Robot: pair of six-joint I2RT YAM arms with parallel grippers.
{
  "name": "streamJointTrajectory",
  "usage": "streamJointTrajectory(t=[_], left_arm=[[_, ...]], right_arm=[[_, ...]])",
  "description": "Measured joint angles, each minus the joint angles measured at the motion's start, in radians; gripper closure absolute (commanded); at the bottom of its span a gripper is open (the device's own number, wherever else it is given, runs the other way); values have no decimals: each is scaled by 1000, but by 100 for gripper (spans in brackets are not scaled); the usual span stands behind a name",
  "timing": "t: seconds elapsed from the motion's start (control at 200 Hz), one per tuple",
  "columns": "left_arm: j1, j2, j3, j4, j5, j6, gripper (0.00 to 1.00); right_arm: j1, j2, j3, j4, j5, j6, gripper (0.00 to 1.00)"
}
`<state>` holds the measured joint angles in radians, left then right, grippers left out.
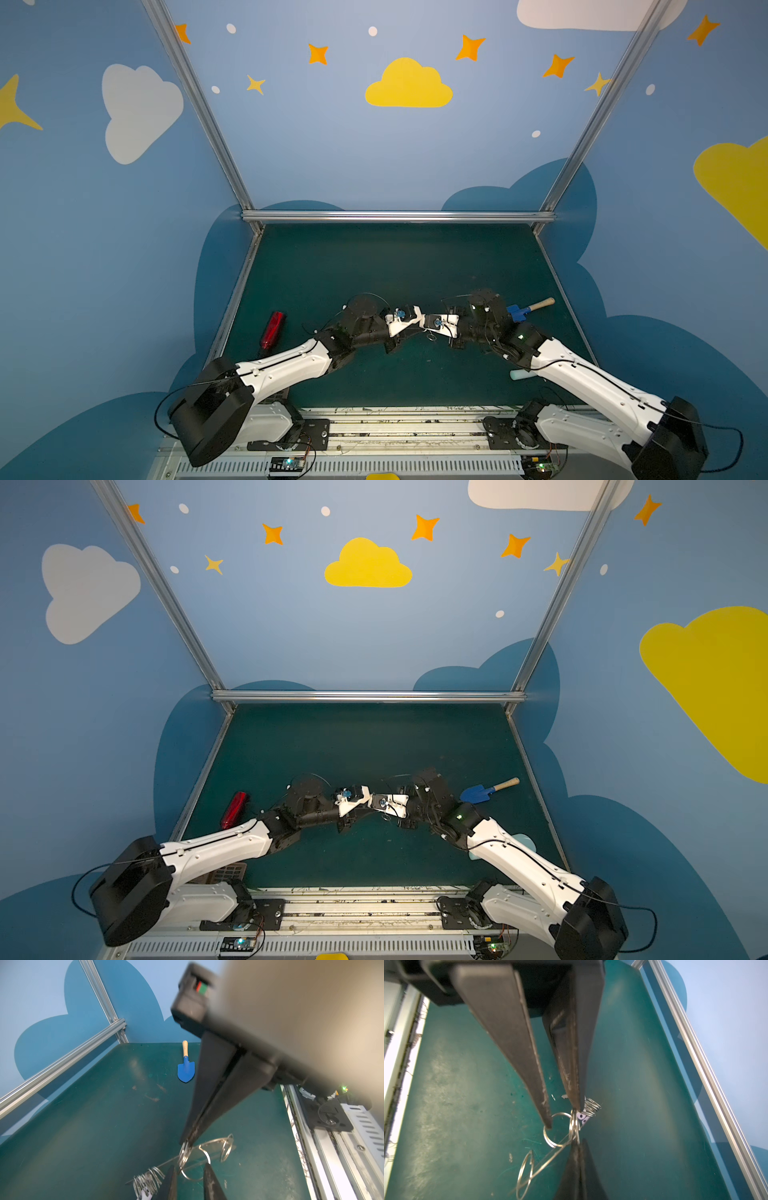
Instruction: Put the keys on the keyring
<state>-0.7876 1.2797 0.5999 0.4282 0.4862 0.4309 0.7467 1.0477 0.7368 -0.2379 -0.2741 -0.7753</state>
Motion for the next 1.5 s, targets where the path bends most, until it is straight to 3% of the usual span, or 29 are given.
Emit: streamJointTrajectory(t=[0.581, 0.931, 1.502], left_arm=[[16, -51, -5, -56, 48, 34, 81], [5, -51, -5, -65, 45, 41, 96], [-35, -72, -5, -68, -8, 71, 96]], right_arm=[[-3, -3, 0, -7, -90, 15, 100], [-5, -5, 0, -9, -90, 57, 100], [-29, 3, 28, -31, -86, 138, 100]])
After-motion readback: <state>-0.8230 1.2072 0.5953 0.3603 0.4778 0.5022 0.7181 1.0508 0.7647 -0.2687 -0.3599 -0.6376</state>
